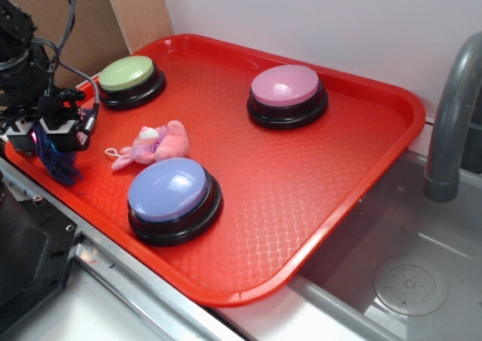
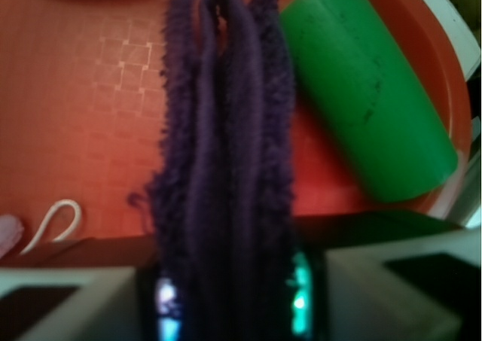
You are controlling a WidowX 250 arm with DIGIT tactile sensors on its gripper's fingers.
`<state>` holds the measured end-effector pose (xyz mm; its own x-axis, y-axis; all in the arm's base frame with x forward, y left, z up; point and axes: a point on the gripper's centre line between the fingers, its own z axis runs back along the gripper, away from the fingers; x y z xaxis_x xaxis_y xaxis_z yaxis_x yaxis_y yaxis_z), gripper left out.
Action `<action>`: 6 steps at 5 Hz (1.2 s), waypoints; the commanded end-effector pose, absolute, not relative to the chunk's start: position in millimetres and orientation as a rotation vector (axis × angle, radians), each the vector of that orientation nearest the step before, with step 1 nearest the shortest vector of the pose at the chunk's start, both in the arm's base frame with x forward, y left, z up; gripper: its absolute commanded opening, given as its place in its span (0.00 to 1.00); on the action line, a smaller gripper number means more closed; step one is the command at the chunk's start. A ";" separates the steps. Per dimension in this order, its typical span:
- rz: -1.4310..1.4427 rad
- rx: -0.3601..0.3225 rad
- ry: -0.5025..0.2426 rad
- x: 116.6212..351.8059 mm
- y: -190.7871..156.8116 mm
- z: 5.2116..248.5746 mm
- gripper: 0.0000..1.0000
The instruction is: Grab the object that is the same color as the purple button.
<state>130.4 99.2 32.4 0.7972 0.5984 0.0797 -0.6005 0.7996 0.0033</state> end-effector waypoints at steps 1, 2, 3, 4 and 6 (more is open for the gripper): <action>0.582 0.067 -0.075 135.4 99.2 54.2 0.00; 0.500 0.012 -0.055 147.4 92.7 75.8 0.00; 0.382 -0.024 -0.104 168.0 66.9 112.3 0.00; 0.267 -0.062 -0.142 187.9 42.4 140.2 0.00; 0.008 -0.129 -0.130 224.5 2.3 174.0 0.00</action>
<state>227.4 0.5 158.9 0.9964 0.0335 0.0775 -0.0224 0.9898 -0.1407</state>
